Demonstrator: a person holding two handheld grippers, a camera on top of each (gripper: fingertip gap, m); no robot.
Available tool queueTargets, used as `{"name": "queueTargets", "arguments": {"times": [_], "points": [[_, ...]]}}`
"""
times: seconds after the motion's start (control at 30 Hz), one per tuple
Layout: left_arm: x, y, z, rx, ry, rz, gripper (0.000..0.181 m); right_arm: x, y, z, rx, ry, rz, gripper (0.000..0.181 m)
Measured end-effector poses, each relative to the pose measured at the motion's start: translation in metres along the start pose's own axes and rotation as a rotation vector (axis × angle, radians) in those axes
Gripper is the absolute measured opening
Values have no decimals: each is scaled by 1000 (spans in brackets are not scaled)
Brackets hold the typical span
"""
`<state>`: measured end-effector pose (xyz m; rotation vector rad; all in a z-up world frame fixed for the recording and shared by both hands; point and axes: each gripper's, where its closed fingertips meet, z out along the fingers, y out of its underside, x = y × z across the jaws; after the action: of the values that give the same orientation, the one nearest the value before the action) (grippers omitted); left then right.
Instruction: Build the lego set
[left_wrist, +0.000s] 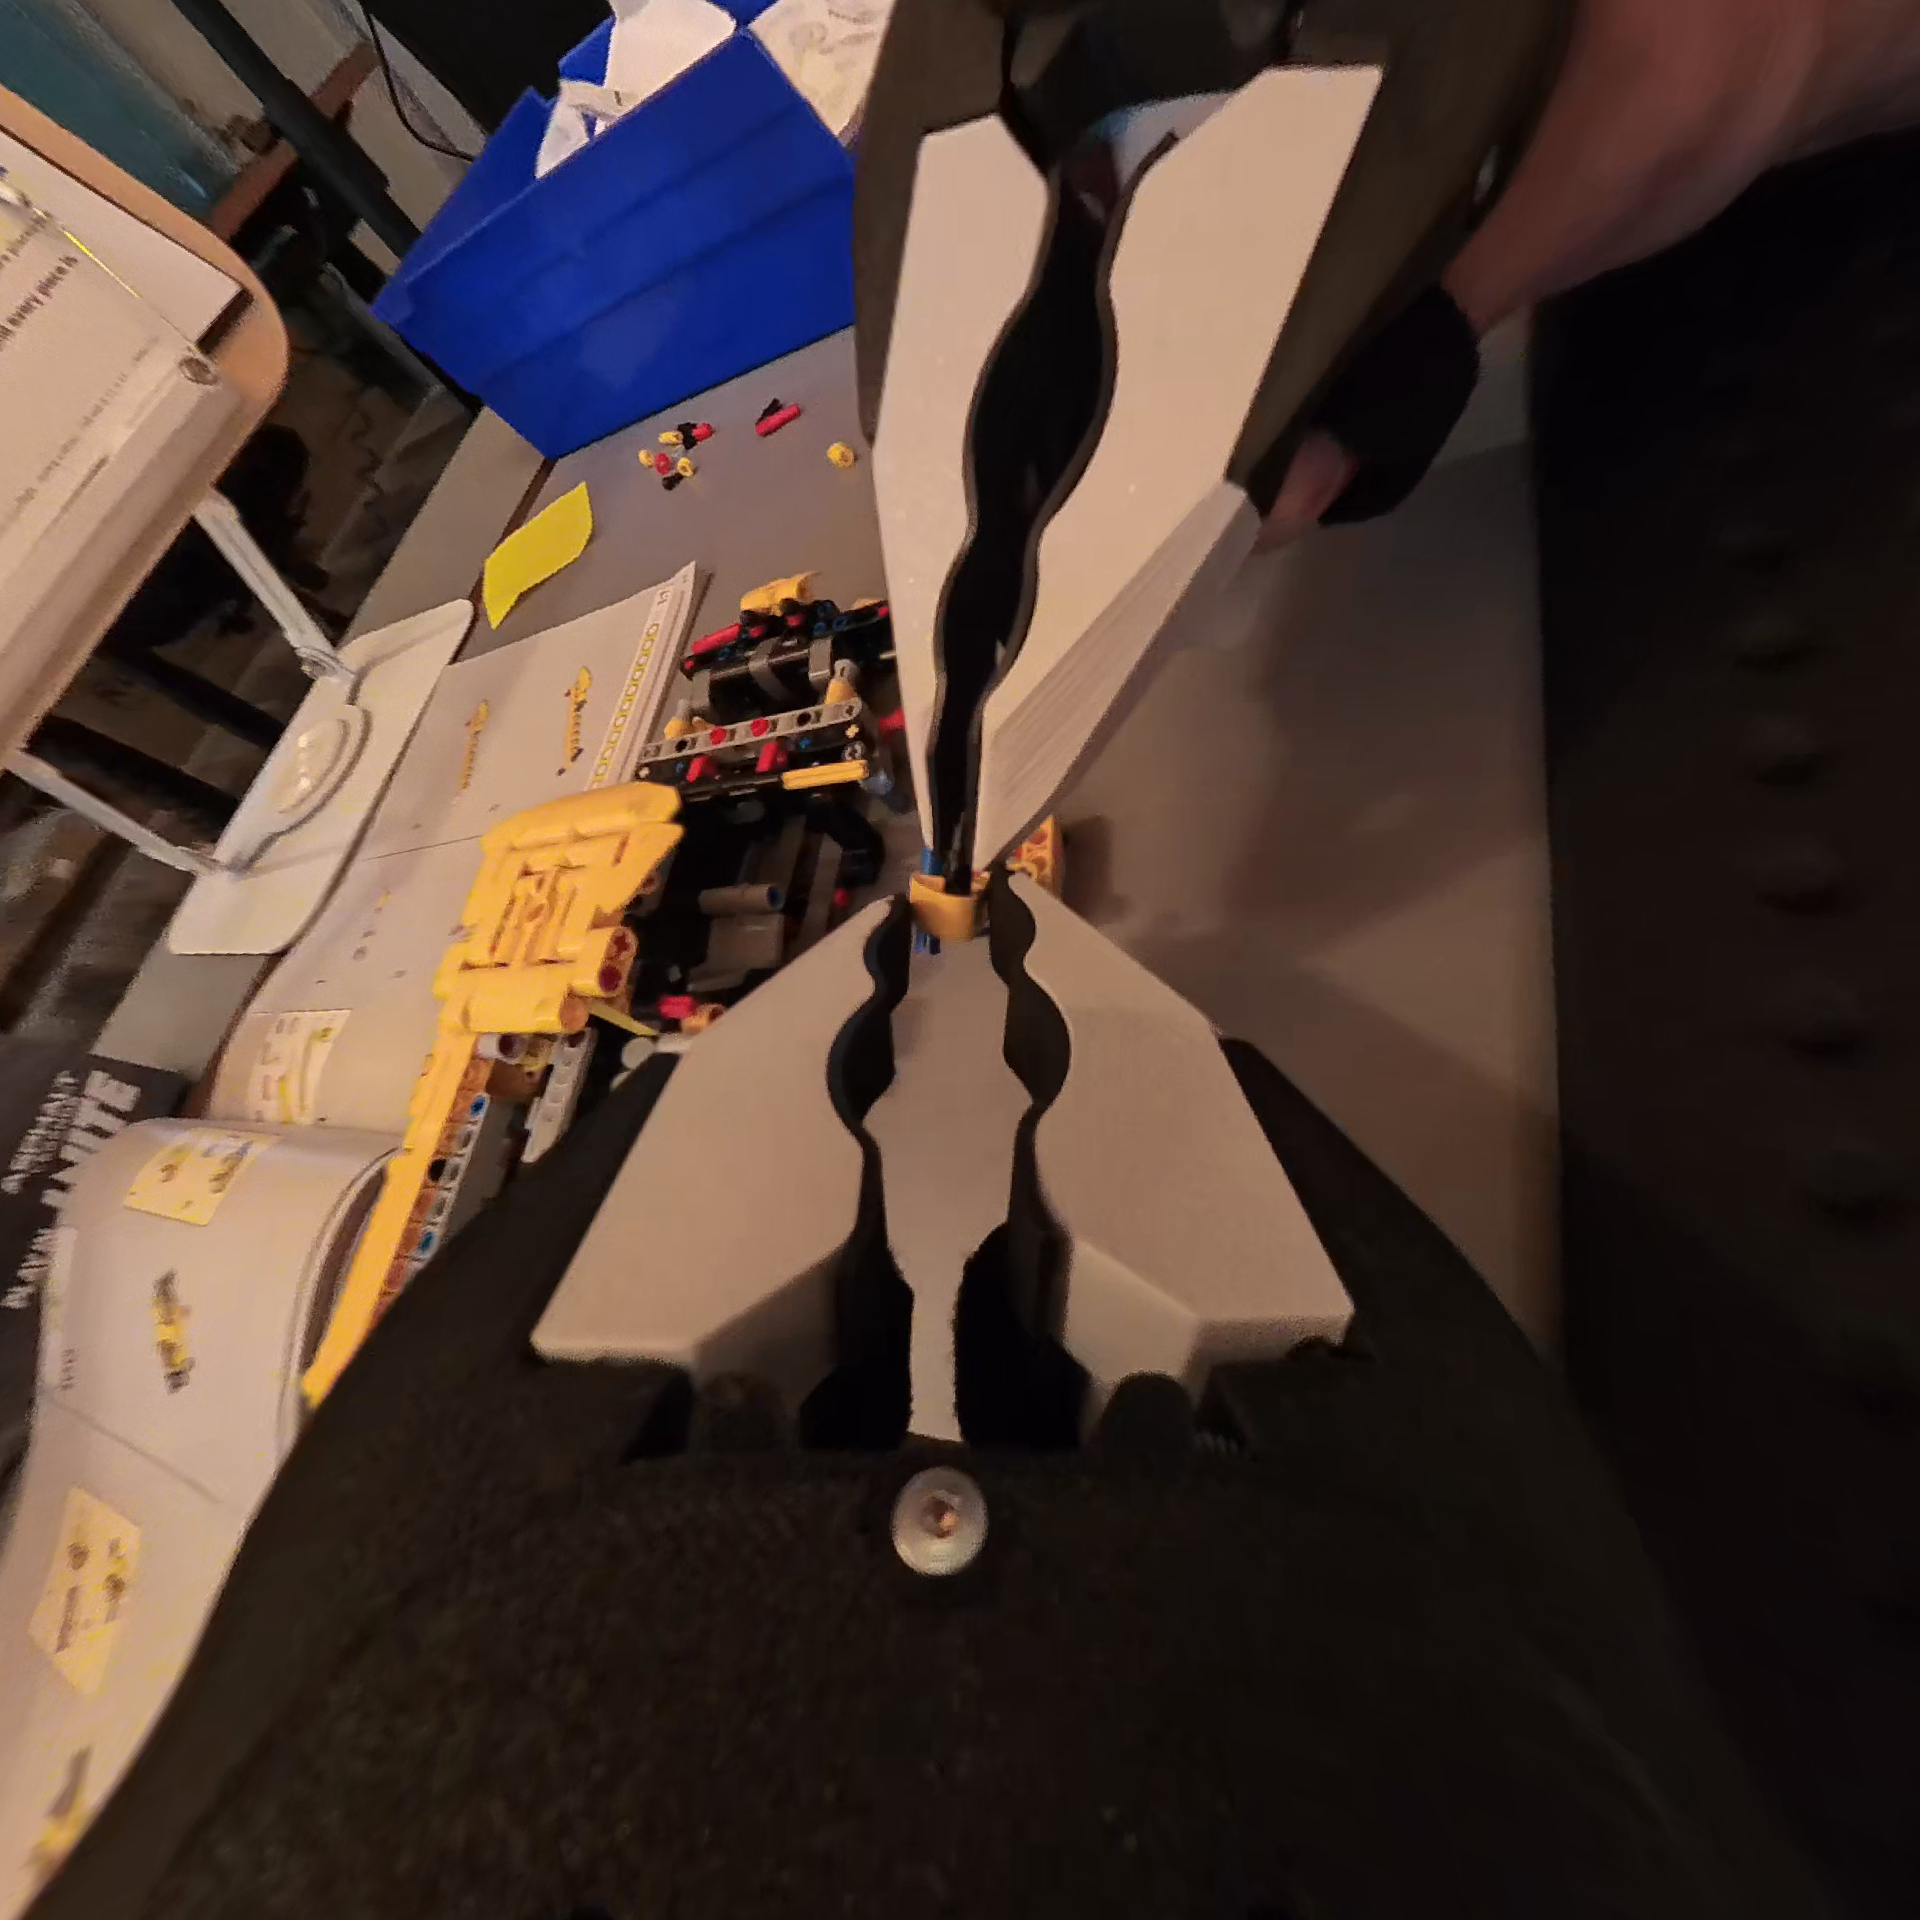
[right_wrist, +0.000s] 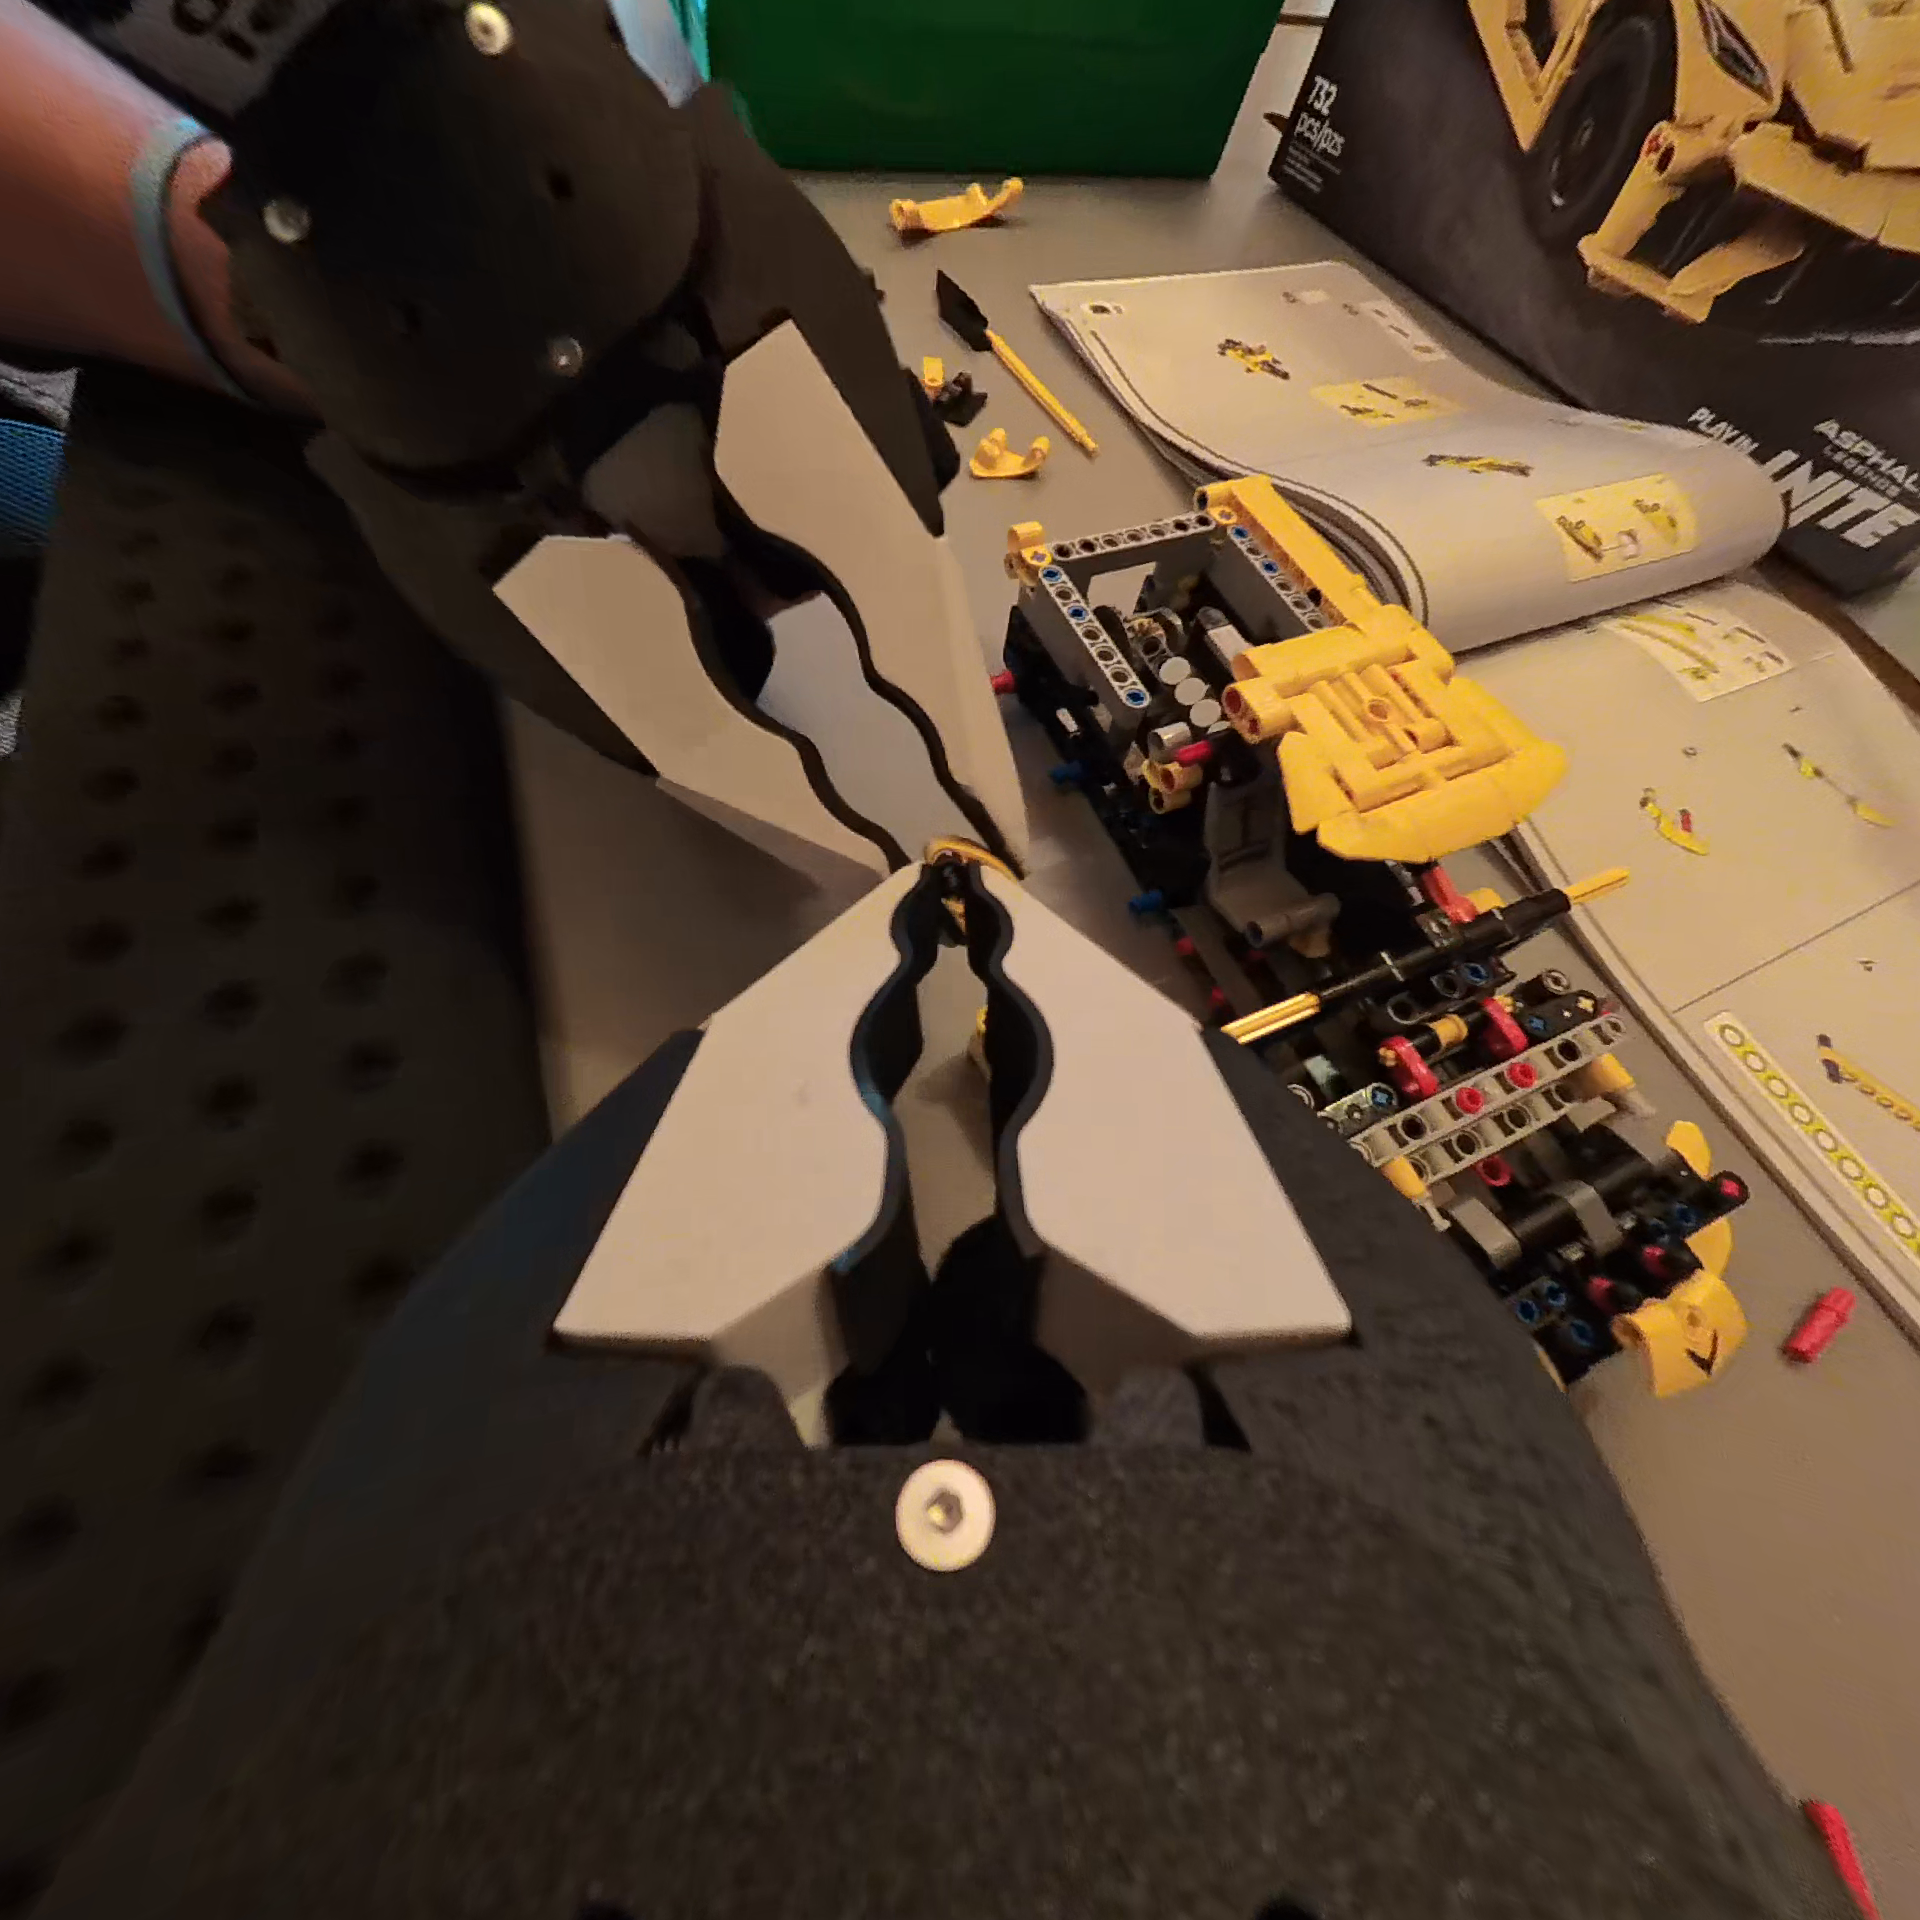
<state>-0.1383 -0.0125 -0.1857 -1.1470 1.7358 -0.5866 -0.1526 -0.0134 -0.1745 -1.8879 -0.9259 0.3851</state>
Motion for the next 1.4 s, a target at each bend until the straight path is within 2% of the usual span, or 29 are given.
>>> {"name": "queueTargets", "arguments": {"times": [0.17,0.33,0.4,0.5,0.57,0.63,0.73,0.8,0.93,1.1,1.13,1.27,1.4], "points": [[-2,-1,-1,-16,-65,103,14,0,-1,1,26,-46,105,4],[-6,1,1,-60,-151,239,12,2,0,6,-26,22,112,4],[-3,-1,3,-69,-174,281,12,0,1,11,-36,33,179,4],[-8,1,5,-71,-188,247,9,6,0,13,-7,82,307,3],[-8,4,7,-80,-182,229,10,9,3,15,-36,114,294,3],[-5,4,7,-65,-160,232,11,6,5,15,-35,70,314,3],[4,5,3,-57,-60,128,13,-4,4,13,12,-45,363,3],[13,8,-3,-98,-3,42,12,-13,4,12,11,-106,348,3],[13,33,-27,-204,31,-73,12,-25,3,13,27,-157,286,4],[19,61,-58,-362,141,-203,13,-31,19,18,-82,-143,139,4],[24,65,-62,-392,179,-214,16,-34,21,20,-99,-147,115,4],[22,72,-71,-438,172,-170,27,-41,30,20,-225,-151,29,4],[25,72,-83,-410,187,-154,28,-43,36,4,-376,-205,-5,4]]}}
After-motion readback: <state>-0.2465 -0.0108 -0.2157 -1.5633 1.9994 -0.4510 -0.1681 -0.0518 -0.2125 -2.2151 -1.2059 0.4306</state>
